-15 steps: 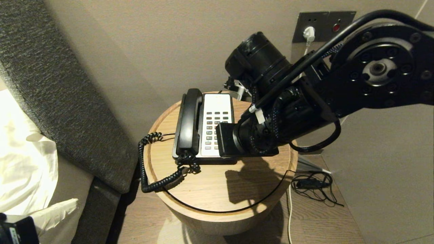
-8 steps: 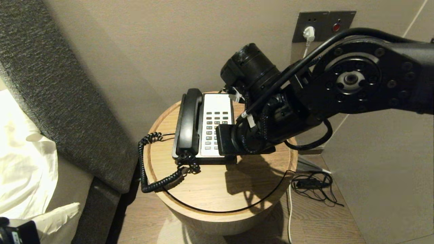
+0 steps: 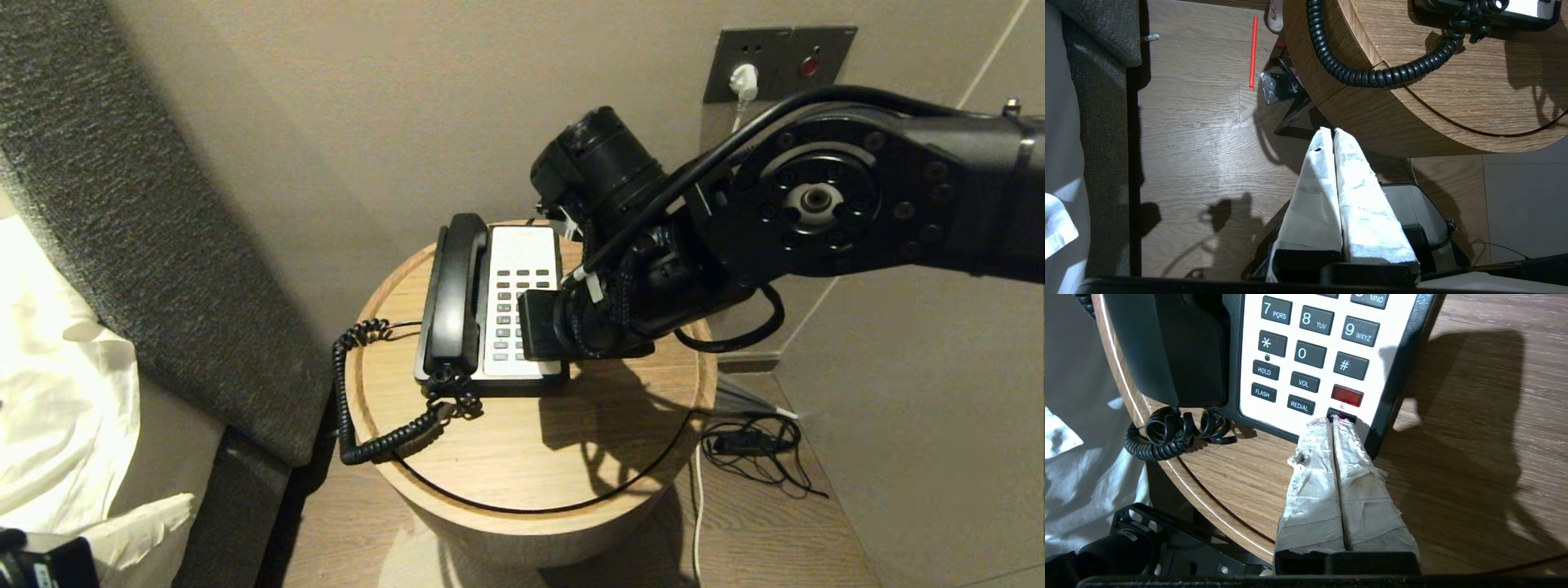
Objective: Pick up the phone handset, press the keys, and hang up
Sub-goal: End the call using the dial pad
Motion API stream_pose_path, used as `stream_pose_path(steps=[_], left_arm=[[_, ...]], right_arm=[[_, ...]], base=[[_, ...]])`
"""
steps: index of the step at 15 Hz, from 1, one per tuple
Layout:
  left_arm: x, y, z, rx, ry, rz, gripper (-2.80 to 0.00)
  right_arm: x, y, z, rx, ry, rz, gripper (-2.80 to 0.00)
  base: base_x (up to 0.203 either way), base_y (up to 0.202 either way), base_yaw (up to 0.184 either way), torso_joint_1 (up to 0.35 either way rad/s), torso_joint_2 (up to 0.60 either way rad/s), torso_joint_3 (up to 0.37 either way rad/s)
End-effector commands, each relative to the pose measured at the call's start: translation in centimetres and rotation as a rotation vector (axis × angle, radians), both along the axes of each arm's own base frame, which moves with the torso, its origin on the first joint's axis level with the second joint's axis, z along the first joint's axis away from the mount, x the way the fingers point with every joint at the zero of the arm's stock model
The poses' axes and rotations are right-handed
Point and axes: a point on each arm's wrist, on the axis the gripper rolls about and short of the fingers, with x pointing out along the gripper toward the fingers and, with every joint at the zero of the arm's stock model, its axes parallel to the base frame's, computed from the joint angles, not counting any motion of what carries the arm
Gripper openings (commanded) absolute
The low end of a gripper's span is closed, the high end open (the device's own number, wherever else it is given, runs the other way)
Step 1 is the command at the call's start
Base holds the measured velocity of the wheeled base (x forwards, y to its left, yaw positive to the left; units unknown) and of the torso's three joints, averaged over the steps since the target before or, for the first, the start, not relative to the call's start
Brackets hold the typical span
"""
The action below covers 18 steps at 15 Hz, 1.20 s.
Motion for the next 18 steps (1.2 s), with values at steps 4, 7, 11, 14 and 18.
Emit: stream_pose_path(steps=[4,7,11,14,18], left_arm=[[0.0,0.0,-0.2,0.002,0.007,0.003,-2.80],[0.0,0.0,-0.2,0.003,0.008,0.003,-2.80],[-0.1,0.1,-0.4,0.003,0.008,0.003,-2.80],[-0.2,0.1,-0.4,0.003,0.009,0.002,-2.80],[-0.3,0.2,-0.5,0.003,0.010,0.001,-2.80]], right_arm=[[0.7,-0.2,-0.5,-0.028,-0.003,0.004,-2.80],[0.9,-0.4,-0.5,-0.032,-0.006,-0.004,-2.80],[1.1,-0.4,-0.8,-0.050,-0.009,0.003,-2.80],[1.2,-0.4,-1.2,-0.069,-0.004,-0.007,-2.80],[1.3,-0.4,-1.2,-0.073,-0.009,-0.009,-2.80]], base=[[0.000,0.000,0.000,0.000,0.00,0.000],[0.000,0.000,0.000,0.000,0.00,0.000],[0.000,0.000,0.000,0.000,0.00,0.000],[0.000,0.000,0.000,0.000,0.00,0.000],[0.000,0.000,0.000,0.000,0.00,0.000]])
